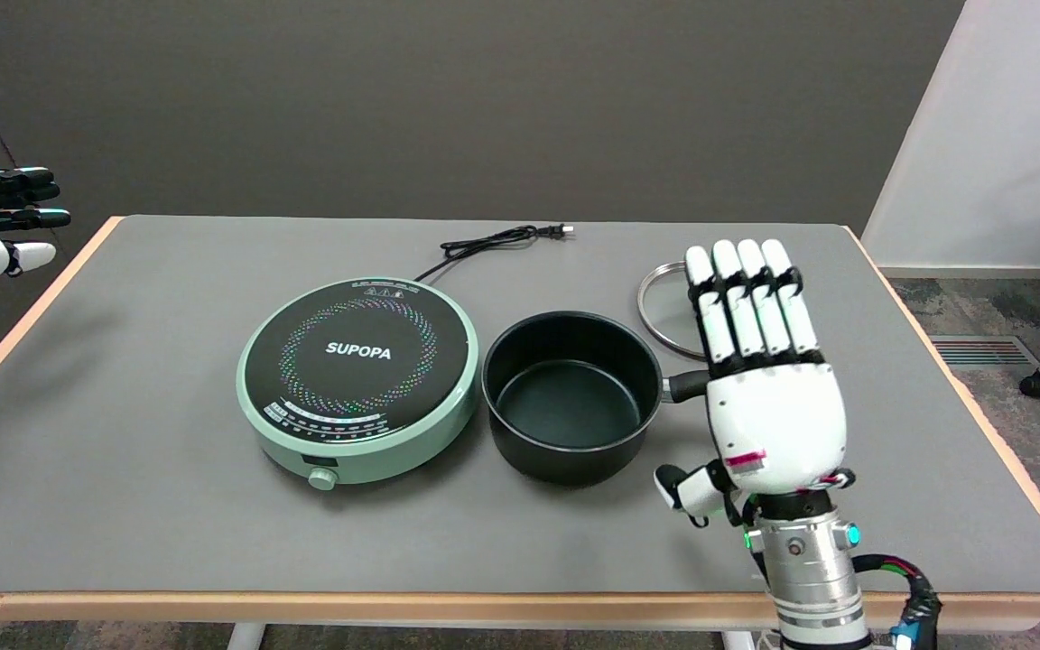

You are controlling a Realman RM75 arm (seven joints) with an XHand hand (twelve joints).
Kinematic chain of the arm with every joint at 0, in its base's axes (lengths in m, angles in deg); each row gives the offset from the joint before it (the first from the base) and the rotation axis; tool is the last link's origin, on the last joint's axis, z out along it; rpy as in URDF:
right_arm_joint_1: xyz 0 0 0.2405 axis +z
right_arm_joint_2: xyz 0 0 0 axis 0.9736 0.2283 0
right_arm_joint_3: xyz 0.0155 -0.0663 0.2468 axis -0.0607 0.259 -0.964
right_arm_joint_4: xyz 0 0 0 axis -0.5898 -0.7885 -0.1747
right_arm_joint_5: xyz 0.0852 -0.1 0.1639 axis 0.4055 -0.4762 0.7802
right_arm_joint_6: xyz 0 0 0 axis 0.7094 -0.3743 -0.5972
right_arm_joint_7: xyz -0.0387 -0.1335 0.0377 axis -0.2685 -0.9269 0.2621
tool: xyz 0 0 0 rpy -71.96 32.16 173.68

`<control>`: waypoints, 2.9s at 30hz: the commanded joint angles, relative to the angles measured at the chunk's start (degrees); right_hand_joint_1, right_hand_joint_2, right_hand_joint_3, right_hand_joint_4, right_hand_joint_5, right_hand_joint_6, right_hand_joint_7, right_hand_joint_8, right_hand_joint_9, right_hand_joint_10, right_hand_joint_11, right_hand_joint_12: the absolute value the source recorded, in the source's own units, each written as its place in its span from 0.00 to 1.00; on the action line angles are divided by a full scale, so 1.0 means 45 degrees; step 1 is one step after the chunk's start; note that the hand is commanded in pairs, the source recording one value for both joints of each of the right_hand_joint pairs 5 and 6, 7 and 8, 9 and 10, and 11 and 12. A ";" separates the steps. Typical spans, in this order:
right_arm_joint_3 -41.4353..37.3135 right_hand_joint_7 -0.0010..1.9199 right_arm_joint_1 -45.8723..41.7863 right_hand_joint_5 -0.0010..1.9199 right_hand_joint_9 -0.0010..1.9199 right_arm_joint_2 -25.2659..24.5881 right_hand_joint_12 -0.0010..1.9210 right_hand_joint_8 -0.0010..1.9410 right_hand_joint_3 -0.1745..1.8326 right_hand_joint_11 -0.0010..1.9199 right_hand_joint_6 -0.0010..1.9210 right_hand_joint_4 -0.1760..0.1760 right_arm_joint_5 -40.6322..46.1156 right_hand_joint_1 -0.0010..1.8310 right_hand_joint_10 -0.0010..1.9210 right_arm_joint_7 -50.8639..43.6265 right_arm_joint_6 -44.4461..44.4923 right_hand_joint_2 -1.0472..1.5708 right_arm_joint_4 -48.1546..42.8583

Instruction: Pick up the soup pot.

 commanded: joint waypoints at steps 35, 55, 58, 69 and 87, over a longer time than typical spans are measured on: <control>-0.0232 0.01 0.2735 0.01 0.01 0.1189 0.01 0.01 0.58 0.01 0.01 1.00 0.2860 0.62 0.01 -0.0542 -0.2274 0.23 0.3168; -0.0753 0.02 0.3040 0.02 0.02 0.1207 0.02 0.02 0.55 0.02 0.02 1.00 0.4246 0.62 0.02 -0.0542 -0.2230 0.26 0.3737; -0.0804 0.02 0.3198 0.02 0.02 0.1207 0.02 0.02 0.56 0.02 0.02 1.00 0.4246 0.62 0.02 -0.0542 -0.2326 0.26 0.3760; -0.0857 0.03 0.3965 0.03 0.03 0.1207 0.03 0.03 0.61 0.03 0.03 1.00 0.4229 0.62 0.03 -0.0542 -0.2529 0.26 0.4024; -0.0845 0.23 0.4257 0.23 0.23 0.1225 0.23 0.23 0.89 0.23 0.23 1.00 0.4279 0.60 0.23 -0.0524 -0.3316 0.22 0.4033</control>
